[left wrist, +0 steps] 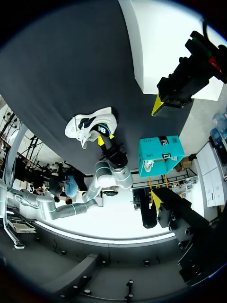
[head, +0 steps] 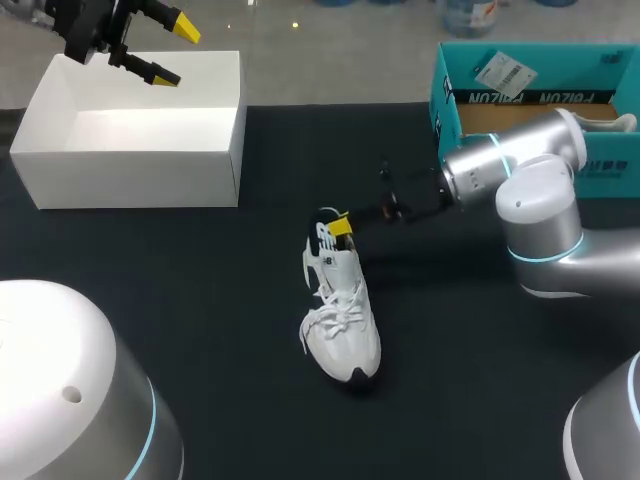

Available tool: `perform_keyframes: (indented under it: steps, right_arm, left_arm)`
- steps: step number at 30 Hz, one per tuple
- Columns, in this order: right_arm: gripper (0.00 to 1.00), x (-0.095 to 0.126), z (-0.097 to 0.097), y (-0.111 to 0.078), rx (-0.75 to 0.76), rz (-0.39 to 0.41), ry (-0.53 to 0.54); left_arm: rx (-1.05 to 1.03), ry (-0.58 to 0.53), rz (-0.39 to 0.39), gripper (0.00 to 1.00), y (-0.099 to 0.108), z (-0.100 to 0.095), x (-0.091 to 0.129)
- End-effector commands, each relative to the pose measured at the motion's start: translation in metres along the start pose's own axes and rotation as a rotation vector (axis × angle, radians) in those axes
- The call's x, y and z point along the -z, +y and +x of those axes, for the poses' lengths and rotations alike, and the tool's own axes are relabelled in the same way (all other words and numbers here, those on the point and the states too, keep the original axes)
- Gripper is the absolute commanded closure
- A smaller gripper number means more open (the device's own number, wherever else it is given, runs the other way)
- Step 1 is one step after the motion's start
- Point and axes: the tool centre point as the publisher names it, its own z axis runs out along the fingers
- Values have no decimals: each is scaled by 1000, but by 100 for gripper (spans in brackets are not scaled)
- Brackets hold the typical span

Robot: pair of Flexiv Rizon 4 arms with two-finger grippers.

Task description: Take the shoe out of the shoebox, open the shoe tongue, remove and reinsert the insole, then place the shoe into the shoebox

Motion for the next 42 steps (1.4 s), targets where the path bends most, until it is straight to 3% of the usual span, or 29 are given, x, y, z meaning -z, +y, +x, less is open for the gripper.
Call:
perform_keyframes:
  steps: [1,2,3,20,28,29,31,32,33,42]
  right_arm:
    - [78,-7,-9,4,-1,12,11]
    - [84,-7,-9,3,-2,13,12]
    - [100,-8,-9,2,-4,14,13]
    - [100,-20,-1,-34,-148,69,85]
    - [100,-20,-1,-36,-151,75,77]
    - [66,-19,0,-34,-147,76,71]
    - [16,-17,3,-31,-136,75,55]
    - [5,-15,5,-28,-133,72,48]
    - [0,-14,7,-26,-127,73,44]
    - [0,-8,25,-10,-109,105,5]
  left_arm:
    - [-1,3,1,0,0,0,0]
    - [-1,3,1,0,0,0,0]
    - [-1,3,1,0,0,0,0]
    - [-1,3,1,0,0,0,0]
    - [-1,3,1,0,0,0,0]
    - [-1,3,1,0,0,0,0]
    - [-1,3,1,0,0,0,0]
    - [-1,3,1,0,0,0,0]
    - [-1,3,1,0,0,0,0]
    - [-1,3,1,0,0,0,0]
